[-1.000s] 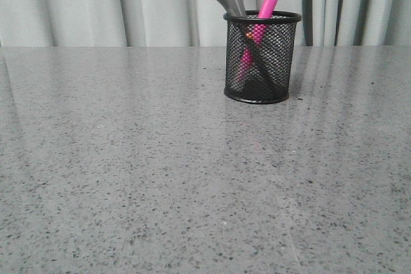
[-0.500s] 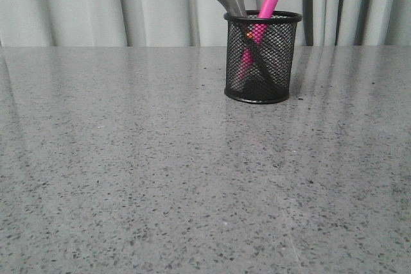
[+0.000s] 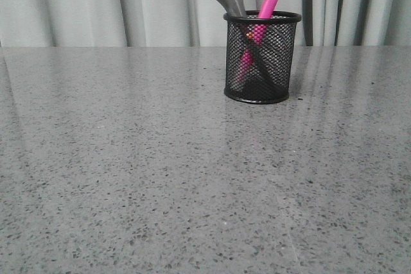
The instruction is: Put pen and scissors into bin
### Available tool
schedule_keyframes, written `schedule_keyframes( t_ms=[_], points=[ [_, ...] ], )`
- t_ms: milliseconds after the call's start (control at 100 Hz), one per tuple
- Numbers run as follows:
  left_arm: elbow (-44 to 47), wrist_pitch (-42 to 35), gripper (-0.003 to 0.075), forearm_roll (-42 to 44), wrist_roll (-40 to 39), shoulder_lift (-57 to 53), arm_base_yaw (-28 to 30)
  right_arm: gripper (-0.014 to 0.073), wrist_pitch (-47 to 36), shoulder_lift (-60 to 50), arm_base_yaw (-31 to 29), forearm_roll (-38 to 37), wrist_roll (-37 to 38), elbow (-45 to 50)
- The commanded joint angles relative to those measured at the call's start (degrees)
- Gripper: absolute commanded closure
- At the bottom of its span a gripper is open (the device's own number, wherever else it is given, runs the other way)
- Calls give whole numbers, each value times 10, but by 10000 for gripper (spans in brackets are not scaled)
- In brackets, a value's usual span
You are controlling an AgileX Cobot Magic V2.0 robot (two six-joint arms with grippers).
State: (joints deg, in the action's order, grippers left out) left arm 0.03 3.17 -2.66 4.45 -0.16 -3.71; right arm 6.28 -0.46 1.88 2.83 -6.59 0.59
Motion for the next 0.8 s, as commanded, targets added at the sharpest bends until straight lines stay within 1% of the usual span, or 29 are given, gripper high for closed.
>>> schedule_keyframes(
  t_ms=[0,200,450,790],
  points=[
    [26,-44,739,-5,-6,-19,-5,663,-43,-8,-8,-10,2,8],
    [26,-44,739,-5,-6,-19,-5,663,-40,-13,-37,-11,2,8],
    [26,-44,739,-5,-6,-19,-5,663,-25,-13,-36,-20,2,8],
    [26,-44,739,-5,-6,-19,-5,663,-27,-13,-46,-28,2,8]
  ],
)
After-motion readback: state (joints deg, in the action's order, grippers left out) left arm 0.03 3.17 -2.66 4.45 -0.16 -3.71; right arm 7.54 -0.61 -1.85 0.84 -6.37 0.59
